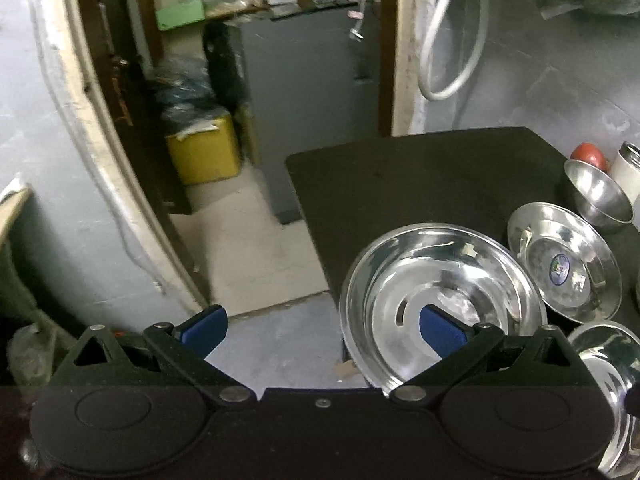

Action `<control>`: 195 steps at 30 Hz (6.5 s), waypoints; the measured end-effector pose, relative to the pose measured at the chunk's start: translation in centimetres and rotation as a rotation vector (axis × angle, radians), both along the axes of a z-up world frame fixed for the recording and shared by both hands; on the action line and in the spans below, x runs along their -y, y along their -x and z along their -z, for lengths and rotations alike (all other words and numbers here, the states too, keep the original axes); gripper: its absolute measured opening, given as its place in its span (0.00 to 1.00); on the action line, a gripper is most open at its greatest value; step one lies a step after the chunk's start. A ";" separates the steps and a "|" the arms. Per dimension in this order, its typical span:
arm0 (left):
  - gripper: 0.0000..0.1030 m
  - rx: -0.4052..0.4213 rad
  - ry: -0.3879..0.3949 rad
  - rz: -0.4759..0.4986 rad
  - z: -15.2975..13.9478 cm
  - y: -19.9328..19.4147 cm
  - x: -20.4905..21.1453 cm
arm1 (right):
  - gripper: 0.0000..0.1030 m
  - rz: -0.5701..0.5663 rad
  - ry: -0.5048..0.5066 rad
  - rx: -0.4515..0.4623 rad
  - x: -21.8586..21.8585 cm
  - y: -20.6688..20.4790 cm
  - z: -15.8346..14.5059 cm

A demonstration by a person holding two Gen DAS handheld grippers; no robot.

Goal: Organize plates and bowls

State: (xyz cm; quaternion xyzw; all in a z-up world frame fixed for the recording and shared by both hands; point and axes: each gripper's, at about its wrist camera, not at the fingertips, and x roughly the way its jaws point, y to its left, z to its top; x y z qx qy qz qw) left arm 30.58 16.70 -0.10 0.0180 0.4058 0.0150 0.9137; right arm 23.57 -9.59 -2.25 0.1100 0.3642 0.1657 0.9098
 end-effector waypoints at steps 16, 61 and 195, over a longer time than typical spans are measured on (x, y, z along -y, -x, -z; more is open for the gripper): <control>0.74 -0.044 0.115 0.134 2.7 -2.5 -1.9 | 0.85 0.069 -0.049 -0.046 -4.6 -4.6 2.0; 0.12 -0.055 0.197 0.062 0.7 1.4 -1.1 | 0.16 0.008 -0.055 -0.114 -2.5 -4.7 1.1; 0.99 -0.069 0.133 0.184 3.5 -10.4 11.0 | 1.00 0.115 0.070 -0.098 4.7 -7.7 3.0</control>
